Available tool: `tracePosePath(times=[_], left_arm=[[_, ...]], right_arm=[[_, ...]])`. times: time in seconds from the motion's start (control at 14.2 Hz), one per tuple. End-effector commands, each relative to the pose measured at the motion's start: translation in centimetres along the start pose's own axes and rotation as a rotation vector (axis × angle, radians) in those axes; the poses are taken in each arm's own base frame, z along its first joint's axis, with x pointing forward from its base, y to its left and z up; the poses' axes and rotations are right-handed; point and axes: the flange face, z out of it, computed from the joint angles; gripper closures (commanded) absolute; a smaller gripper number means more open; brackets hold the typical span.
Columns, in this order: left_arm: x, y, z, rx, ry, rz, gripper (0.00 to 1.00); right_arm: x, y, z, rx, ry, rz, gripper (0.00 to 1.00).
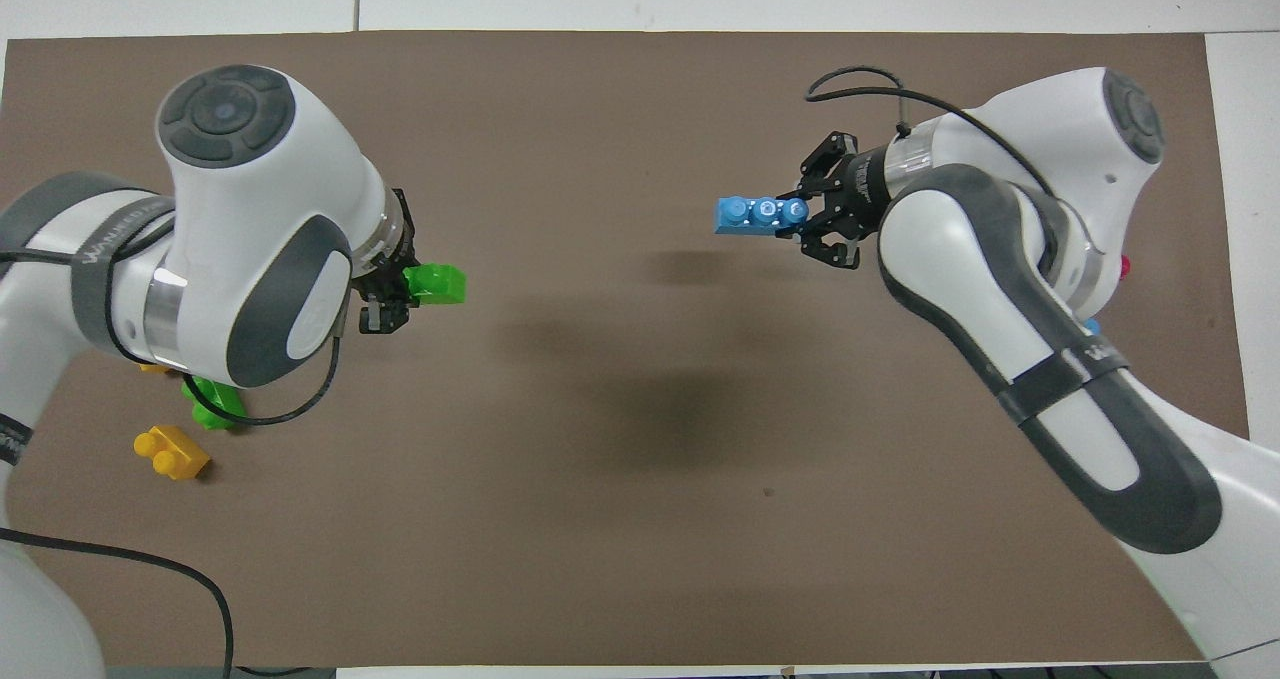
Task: Remove green block with left arm and hold with right
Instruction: 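Pull the green brick with the left gripper while the right gripper pulls blue, then carry the green brick toward the green bricks while the right gripper carries the blue brick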
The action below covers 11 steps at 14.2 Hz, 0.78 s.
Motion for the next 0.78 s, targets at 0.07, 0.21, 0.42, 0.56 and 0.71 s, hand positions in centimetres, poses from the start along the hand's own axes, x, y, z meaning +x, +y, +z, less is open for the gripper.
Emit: tracePosePath(times=[0.07,0.21,0.42,0.56,0.71], left_arm=[[5.7,-1.2,0.4,-0.027,-0.003,0.152,1.00],[8.7,-1.3,0.9,-0.082,0.020,0.208,1.00],[12.1,-2.0,2.2,-0.148,0.101,0.307,1.00],[14.4,-2.5,2.5,-0.175,0.151,0.401,1.00],[16.1,-3.1,3.4,-0.178,0.161,0.448,1.00]], right_arm=[[6.5,1.5,-2.8,-0.023,0.003,-0.094,1.00],[10.5,2.4,-4.3,-0.037,0.007,-0.121,1.00],[14.1,3.6,-4.2,-0.049,0.027,-0.128,1.00],[16.5,4.6,-3.7,-0.053,0.027,-0.156,1.00],[18.2,5.4,-3.3,-0.049,0.032,-0.170,1.00]])
